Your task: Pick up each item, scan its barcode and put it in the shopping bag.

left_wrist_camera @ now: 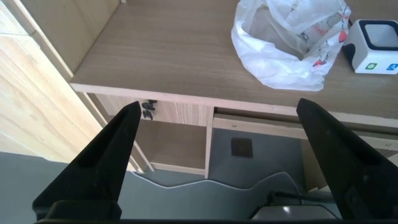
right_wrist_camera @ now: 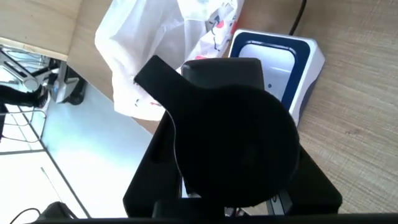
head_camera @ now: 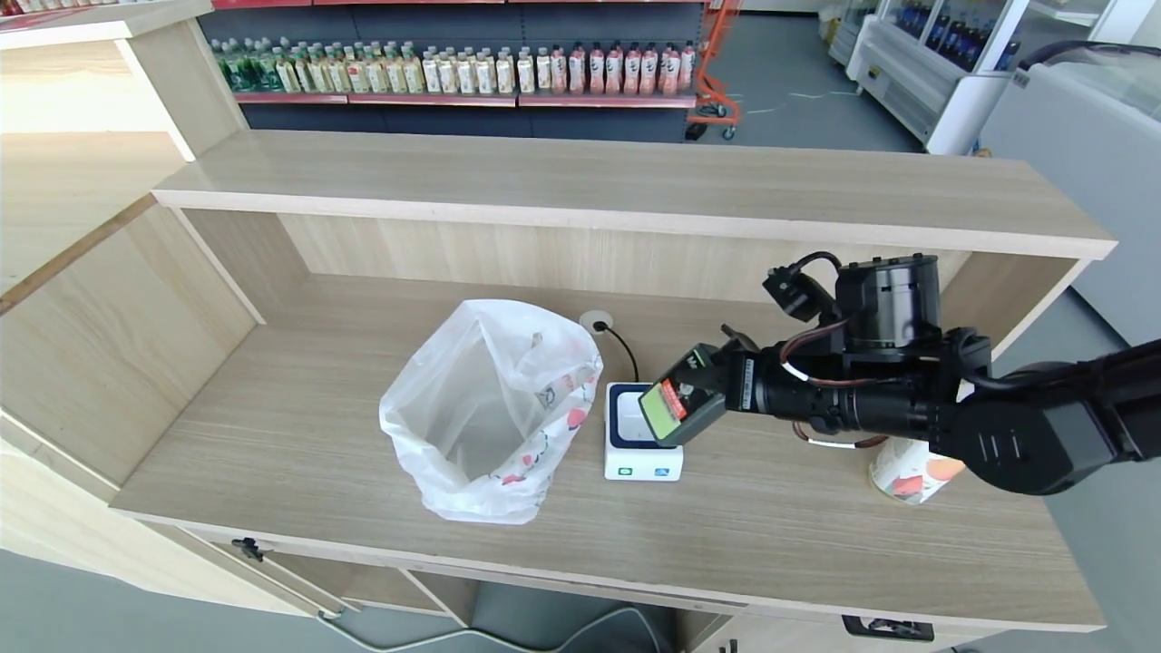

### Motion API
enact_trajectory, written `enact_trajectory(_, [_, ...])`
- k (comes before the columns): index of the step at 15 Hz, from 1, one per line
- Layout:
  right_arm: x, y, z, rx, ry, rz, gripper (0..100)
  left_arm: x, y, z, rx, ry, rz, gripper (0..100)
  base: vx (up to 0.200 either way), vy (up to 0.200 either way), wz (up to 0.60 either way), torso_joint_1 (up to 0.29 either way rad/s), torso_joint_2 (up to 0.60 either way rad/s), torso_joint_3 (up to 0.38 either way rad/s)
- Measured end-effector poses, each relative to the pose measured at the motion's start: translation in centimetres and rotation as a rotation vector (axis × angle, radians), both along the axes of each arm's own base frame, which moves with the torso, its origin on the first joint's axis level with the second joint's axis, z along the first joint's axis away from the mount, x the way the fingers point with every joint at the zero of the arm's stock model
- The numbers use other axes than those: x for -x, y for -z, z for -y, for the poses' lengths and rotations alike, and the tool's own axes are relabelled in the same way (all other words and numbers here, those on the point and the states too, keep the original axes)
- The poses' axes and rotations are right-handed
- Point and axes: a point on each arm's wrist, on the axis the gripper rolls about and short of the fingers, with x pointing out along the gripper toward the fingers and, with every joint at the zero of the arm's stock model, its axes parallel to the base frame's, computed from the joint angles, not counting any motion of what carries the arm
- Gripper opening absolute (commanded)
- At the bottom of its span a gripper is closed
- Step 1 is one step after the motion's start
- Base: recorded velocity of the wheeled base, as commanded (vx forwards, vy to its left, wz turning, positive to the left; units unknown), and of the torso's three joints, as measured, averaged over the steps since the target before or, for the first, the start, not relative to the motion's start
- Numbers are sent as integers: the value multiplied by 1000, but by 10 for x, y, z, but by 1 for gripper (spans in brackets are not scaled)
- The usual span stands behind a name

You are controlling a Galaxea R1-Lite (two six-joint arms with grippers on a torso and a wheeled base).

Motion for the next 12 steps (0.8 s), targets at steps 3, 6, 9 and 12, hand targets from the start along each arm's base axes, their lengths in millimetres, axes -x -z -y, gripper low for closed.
enact_trajectory(3, [-5,9,-12,11,-25,-3,0,0,0,0,0,0,0,100,0,0,0,0,0,0])
enact_trajectory(6, [-11,19,-17,60,1,10,0,0,0,0,0,0,0,100,0,0,0,0,0,0])
enact_trajectory(9, [-17,26,-21,80,12,9,0,0,0,0,0,0,0,100,0,0,0,0,0,0])
enact_trajectory(12, [-21,30,-25,78,5,9,0,0,0,0,0,0,0,100,0,0,0,0,0,0])
